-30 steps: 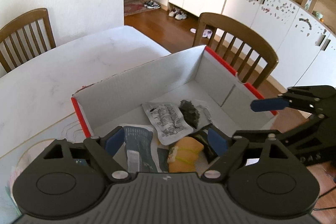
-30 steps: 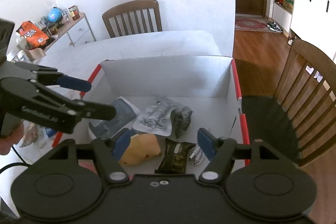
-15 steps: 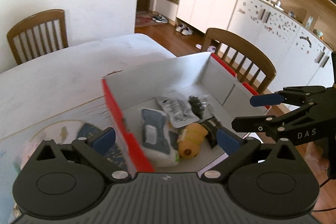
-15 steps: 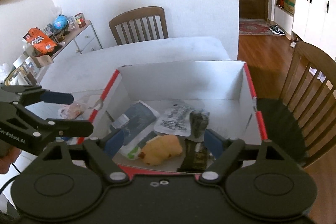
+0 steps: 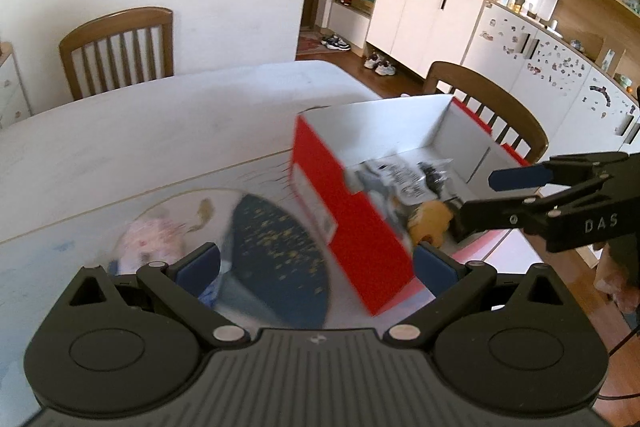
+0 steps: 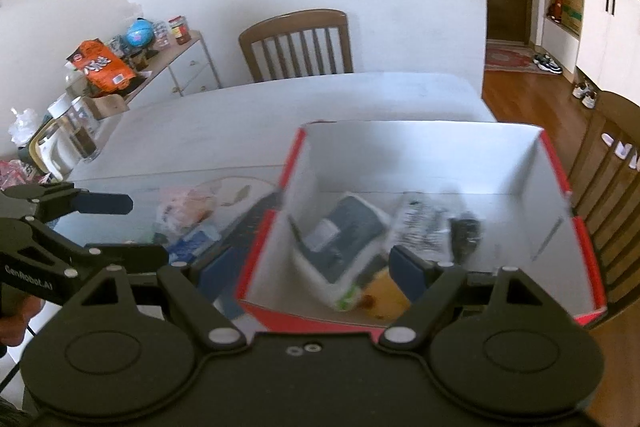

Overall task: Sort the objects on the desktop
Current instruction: 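Withdraw both grippers from the shoebox back over the table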

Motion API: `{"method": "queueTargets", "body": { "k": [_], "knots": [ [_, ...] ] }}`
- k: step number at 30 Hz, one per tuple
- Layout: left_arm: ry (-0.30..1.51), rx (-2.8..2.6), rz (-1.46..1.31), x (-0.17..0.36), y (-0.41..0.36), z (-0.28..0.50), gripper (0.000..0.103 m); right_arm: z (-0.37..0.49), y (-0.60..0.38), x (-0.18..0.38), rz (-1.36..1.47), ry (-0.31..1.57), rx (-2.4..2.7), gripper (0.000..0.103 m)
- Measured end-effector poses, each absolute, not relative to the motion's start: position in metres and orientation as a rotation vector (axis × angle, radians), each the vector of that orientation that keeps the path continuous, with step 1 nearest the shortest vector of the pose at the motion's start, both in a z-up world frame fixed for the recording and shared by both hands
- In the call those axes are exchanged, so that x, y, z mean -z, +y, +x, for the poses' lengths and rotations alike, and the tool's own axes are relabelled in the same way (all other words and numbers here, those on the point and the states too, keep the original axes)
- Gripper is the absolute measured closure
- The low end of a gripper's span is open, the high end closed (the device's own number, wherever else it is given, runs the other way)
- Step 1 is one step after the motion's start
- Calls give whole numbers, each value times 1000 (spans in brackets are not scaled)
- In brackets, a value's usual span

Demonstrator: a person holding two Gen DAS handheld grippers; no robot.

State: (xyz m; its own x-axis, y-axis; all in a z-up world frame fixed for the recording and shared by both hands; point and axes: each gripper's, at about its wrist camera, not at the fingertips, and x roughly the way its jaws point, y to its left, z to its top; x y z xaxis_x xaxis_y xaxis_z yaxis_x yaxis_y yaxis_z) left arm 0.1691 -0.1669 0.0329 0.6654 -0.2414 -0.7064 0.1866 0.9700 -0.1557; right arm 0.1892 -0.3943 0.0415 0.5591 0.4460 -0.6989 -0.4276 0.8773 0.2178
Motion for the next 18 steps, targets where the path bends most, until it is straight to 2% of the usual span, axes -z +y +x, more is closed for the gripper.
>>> {"method": "queueTargets", "body": {
  "k": [18],
  "knots": [
    [825,217,-30,-6,-73,131,0,168,-290,-30,-10,858,-546,19]
  ]
}}
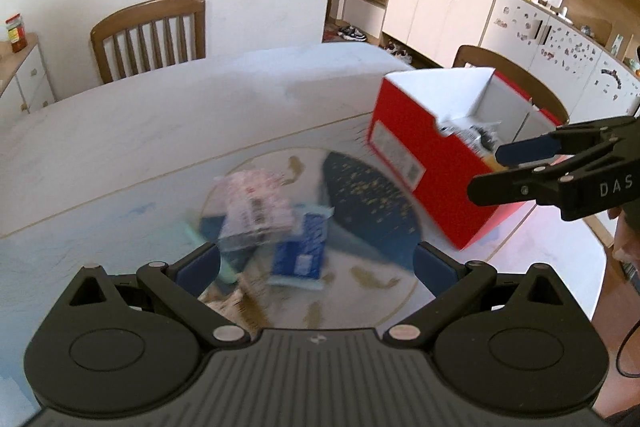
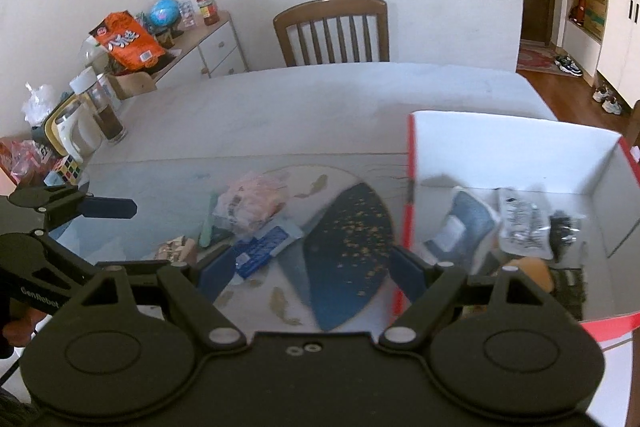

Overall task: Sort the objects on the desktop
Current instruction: 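Withdraw both grippers from the shoebox back over the table, then grasp the beige printed bag with the left gripper while the right gripper reaches the blue packet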

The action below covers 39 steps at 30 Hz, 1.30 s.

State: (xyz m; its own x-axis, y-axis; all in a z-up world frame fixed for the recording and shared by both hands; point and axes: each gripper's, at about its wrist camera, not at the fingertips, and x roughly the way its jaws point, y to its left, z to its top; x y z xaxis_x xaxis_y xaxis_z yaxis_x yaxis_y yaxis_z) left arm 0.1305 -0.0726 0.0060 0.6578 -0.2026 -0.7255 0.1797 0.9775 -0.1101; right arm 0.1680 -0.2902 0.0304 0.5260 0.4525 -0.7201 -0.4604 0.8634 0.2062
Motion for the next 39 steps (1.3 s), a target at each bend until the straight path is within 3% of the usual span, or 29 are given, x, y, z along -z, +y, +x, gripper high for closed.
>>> {"method": "queueTargets", "body": {
  "k": [17,39],
  "knots": [
    [910,203,-104,40,-9,131,0,179,-218,3,-49,943,-539,19],
    [984,230,-186,81,8,150,0,212,-152,66,-77,1066,-463,19]
  ]
}}
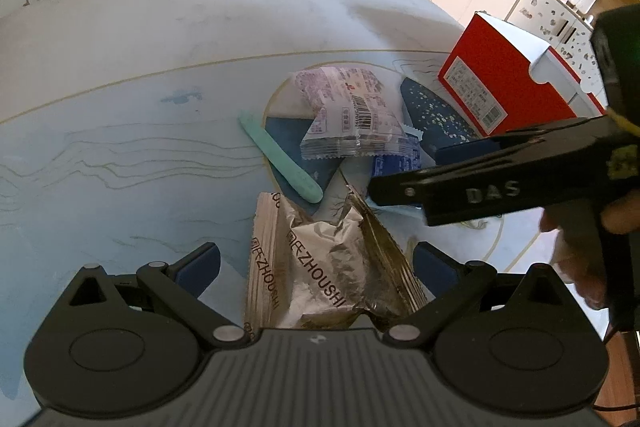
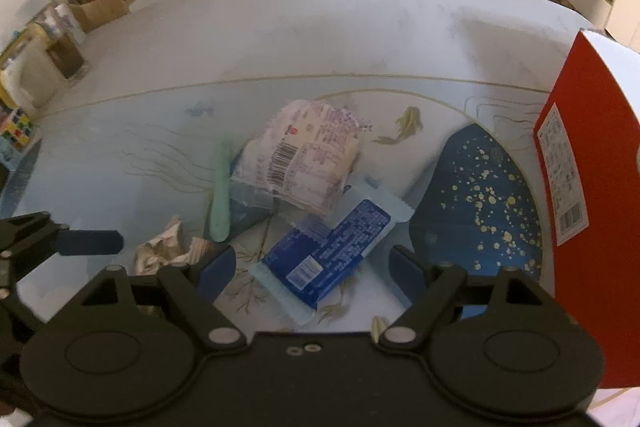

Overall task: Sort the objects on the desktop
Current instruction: 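Grasp the beige printed bag with the left gripper while the right gripper reaches the blue packet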

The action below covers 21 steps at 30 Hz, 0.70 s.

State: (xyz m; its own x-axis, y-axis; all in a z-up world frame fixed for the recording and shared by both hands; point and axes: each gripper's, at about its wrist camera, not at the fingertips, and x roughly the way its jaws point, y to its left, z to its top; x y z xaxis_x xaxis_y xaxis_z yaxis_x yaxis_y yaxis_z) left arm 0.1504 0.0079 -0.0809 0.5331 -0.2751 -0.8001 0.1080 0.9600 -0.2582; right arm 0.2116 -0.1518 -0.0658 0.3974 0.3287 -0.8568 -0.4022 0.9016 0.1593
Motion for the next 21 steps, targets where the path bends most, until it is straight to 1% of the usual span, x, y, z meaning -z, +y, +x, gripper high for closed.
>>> {"method": "queueTargets", "body": {
  "k": [9,17,19,21],
  "knots": [
    [1010,242,-222,91,9,157,0,219,-144,78,-94,1079,-413,19],
    [1006,231,-200,92,5,158,0,218,-140,79,-141,1066,-387,20],
    [1005,228,-184,92,4,158,0,215,-138,81,-176,1058,-385,21],
    [1003,226,-171,93,2,158,0,214,-137,81,-200,1048,-382,25]
  ]
}}
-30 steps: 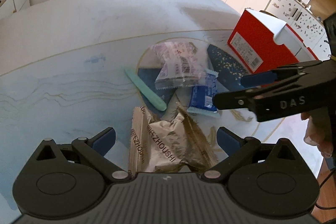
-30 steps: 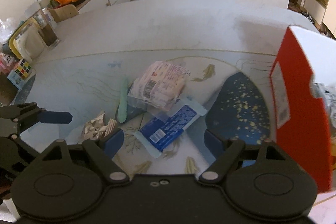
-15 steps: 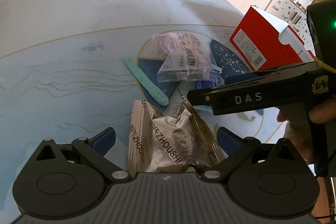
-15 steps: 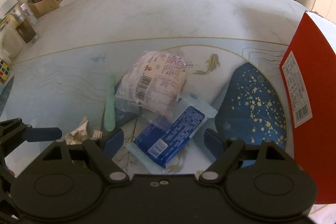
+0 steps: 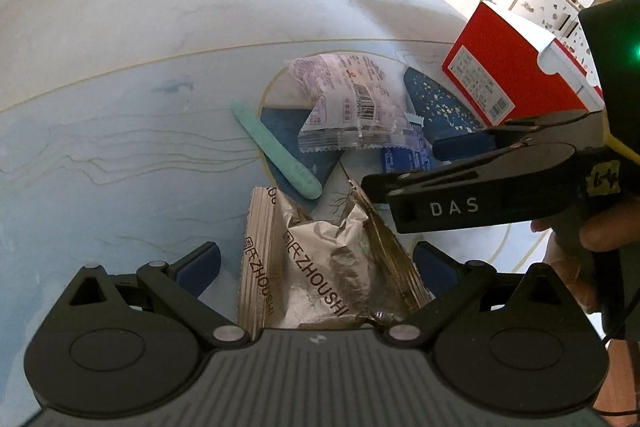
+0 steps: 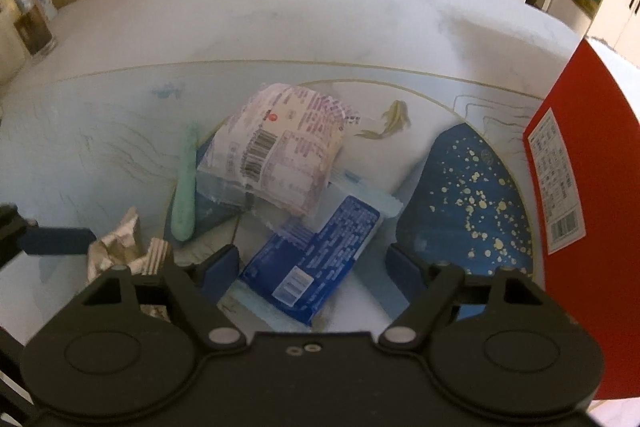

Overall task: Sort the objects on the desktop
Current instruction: 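Grasp the beige printed bag with the left gripper while the right gripper reaches the blue packet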

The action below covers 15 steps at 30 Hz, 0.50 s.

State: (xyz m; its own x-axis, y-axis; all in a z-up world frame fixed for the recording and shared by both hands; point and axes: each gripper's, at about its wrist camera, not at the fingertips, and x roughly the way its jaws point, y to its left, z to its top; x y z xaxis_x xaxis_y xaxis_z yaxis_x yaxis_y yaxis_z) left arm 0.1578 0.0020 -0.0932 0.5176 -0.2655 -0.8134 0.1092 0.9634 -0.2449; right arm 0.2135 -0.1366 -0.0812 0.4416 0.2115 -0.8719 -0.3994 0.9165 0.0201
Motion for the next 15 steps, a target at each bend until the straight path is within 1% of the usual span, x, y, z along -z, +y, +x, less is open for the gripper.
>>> {"method": "queueTargets", "body": {
  "k": [4,6,7,8,9,13,15],
  "knots": [
    [998,219,-123,95,-3,156,1,213,-141,80,-205,1038,-386,32],
    [995,215,-101,96,-5,154,3,212,-144,79,-204,1032,-386,38],
    [992,205,-86,95,-6,154,9,212,-145,79,-203,1030,-385,40],
    [989,197,-69,95,-7,153,11,212,-146,78,-202,1028,-382,44],
    [990,198,-62,95,-8,153,12,212,-148,78,-201,1027,-382,46],
    [988,202,-66,93,-7,152,19,211,-152,78,-201,1020,-383,55],
    [985,192,-57,92,-6,151,25,211,-154,77,-197,1021,-382,60]
  ]
}}
